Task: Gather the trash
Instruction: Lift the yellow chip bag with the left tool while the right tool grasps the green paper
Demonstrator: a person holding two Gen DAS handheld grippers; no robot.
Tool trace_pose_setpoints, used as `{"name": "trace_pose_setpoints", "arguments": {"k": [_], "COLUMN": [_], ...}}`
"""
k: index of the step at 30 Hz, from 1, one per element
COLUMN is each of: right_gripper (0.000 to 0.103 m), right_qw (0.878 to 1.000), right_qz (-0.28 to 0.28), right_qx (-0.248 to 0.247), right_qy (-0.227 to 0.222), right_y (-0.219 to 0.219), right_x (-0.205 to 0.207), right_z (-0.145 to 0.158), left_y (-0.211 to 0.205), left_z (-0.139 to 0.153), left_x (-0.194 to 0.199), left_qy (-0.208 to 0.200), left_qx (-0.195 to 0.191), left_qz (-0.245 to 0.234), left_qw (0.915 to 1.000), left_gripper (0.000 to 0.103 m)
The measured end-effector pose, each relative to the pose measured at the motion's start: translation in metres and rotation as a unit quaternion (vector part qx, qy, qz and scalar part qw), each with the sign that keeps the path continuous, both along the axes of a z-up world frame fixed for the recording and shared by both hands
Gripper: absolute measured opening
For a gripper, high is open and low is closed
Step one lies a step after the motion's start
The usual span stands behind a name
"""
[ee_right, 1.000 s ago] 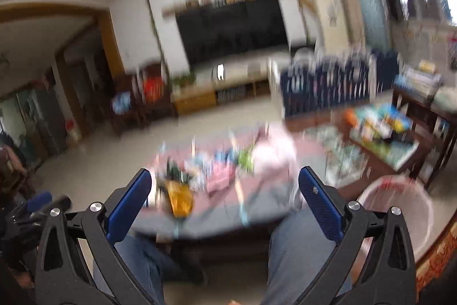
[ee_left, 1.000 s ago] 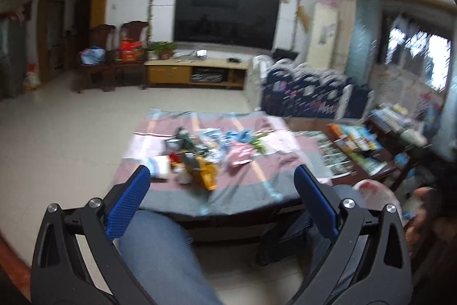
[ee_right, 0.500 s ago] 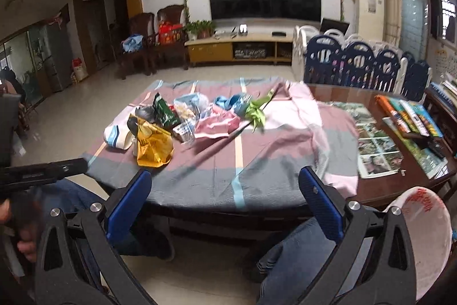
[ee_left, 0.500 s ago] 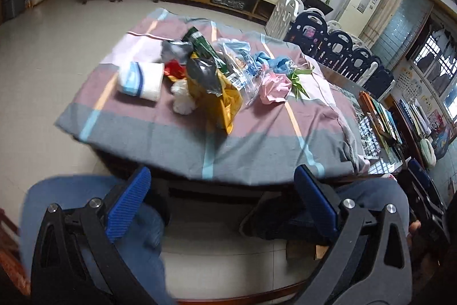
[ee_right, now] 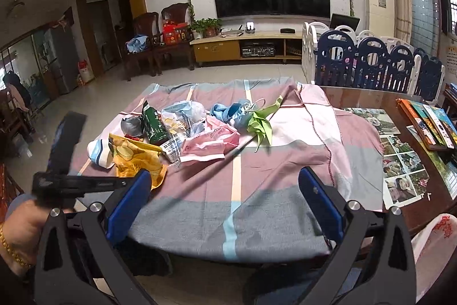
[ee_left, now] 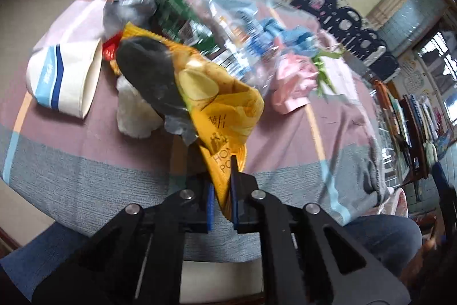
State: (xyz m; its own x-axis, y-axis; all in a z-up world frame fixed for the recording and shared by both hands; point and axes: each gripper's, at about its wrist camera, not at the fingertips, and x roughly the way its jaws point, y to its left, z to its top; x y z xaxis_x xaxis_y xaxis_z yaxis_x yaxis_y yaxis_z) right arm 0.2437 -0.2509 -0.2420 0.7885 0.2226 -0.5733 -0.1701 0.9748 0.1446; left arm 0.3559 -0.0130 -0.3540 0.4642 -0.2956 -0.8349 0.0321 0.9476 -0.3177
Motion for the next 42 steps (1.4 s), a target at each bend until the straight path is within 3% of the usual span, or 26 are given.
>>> {"name": "trace_pose_setpoints", "arguments": {"k": [3, 5, 9, 12, 14, 17, 20, 23, 25, 27, 29, 30, 33, 37, 42], "right_gripper": [0.1, 0.1, 0.1, 0.1, 0.1, 0.1, 0.099, 0.092, 0.078, 0.069, 0.051, 0.035, 0.028, 0.028, 0.028], "right_qw": [1.0, 1.0, 0.999, 1.0, 0.998, 0.994, 0.989, 0.982, 0.976, 0.974, 0.973, 0.972, 0.973, 0.977, 0.985], "right_qz": [0.002, 0.003, -0.004, -0.018, -0.03, -0.041, -0.023, -0.019, -0.006, 0.003, 0.011, 0.015, 0.018, 0.004, -0.04], "right_qx": [0.017, 0.017, 0.03, 0.003, -0.01, -0.045, -0.079, -0.117, -0.135, -0.14, -0.124, -0.116, -0.101, -0.095, -0.054], "right_qy": [-0.002, -0.011, -0.016, 0.01, 0.057, 0.094, 0.127, 0.149, 0.169, 0.18, 0.196, 0.205, 0.208, 0.193, 0.156], "right_y": [-0.006, -0.007, -0.012, -0.013, -0.017, -0.018, -0.01, -0.003, 0.002, 0.005, 0.004, 0.003, 0.002, -0.006, -0.038], "right_x": [0.017, 0.028, 0.062, 0.097, 0.125, 0.162, 0.195, 0.225, 0.243, 0.255, 0.267, 0.269, 0.265, 0.247, 0.207], "right_z": [0.001, 0.004, 0.01, 0.002, -0.01, -0.029, -0.048, -0.069, -0.085, -0.097, -0.107, -0.11, -0.11, -0.094, -0.068], "left_y": [-0.003, 0.0, 0.005, 0.009, 0.017, 0.023, 0.028, 0.027, 0.02, 0.016, 0.012, 0.012, 0.01, 0.011, 0.008], "left_z": [0.038, 0.074, 0.125, 0.157, 0.173, 0.187, 0.183, 0.155, 0.138, 0.131, 0.133, 0.133, 0.126, 0.11, 0.09], "left_x": [-0.016, -0.024, -0.023, -0.01, 0.0, 0.02, 0.033, 0.035, 0.04, 0.044, 0.047, 0.048, 0.053, 0.055, 0.06], "left_qy": [-0.076, -0.138, -0.21, -0.258, -0.287, -0.308, -0.314, -0.296, -0.262, -0.246, -0.248, -0.248, -0.225, -0.199, -0.171], "left_qx": [0.006, 0.017, 0.03, 0.048, 0.054, 0.049, 0.047, 0.049, 0.062, 0.065, 0.059, 0.055, 0.037, 0.014, 0.003], "left_qz": [-0.024, -0.032, -0.035, -0.03, -0.017, -0.014, -0.006, -0.016, -0.03, -0.044, -0.051, -0.051, -0.047, -0.061, -0.069], "left_qw": [0.9968, 0.9898, 0.9766, 0.9645, 0.9562, 0.95, 0.9483, 0.954, 0.9626, 0.966, 0.9655, 0.9657, 0.9725, 0.9781, 0.9828], "left_gripper": [0.009, 0.009, 0.009, 0.009, 0.009, 0.009, 0.01, 0.01, 0.01, 0.01, 0.01, 0.01, 0.01, 0.01, 0.01]}}
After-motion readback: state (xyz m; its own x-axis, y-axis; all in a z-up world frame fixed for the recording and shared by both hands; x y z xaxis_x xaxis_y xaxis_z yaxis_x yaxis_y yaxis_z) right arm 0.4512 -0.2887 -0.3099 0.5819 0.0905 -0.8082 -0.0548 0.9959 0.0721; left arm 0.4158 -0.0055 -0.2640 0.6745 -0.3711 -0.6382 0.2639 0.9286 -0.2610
